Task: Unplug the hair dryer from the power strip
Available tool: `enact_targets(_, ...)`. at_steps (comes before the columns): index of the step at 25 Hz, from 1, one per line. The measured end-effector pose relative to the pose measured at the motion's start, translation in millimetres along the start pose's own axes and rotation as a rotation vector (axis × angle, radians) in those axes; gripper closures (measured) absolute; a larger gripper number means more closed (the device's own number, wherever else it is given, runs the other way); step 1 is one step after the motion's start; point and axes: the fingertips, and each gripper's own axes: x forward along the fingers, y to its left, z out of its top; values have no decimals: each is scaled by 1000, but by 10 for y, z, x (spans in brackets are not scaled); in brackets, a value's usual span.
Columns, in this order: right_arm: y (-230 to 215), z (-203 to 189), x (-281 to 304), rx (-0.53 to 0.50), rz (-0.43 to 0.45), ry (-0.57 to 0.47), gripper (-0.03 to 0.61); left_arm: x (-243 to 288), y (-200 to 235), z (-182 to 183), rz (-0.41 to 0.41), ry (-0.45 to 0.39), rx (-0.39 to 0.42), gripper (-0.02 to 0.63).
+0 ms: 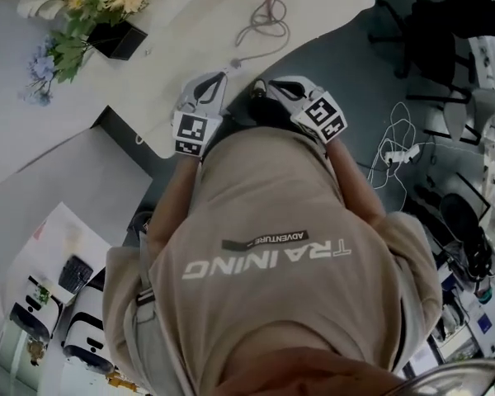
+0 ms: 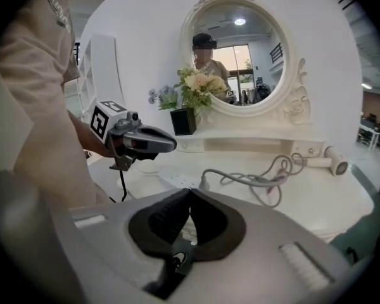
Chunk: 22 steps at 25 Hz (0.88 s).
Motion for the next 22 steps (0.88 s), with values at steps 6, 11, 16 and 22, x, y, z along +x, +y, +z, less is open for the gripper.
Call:
enact_targets(6,-200,-188,367,-51,152,102,575,195,7,-3,20,91,-13,607)
enact_targets(11,-288,-352,557,-181,249,136,574,497,-37,-168,38,179,-33,607)
enact_targets(16,-502,-458,629,-185,321,131,574,737,60,-358,122,241,-82,606)
enact_targets(22,-669,-366,798,-86,305,90,575,851,-40,-510,60,324,-42,603)
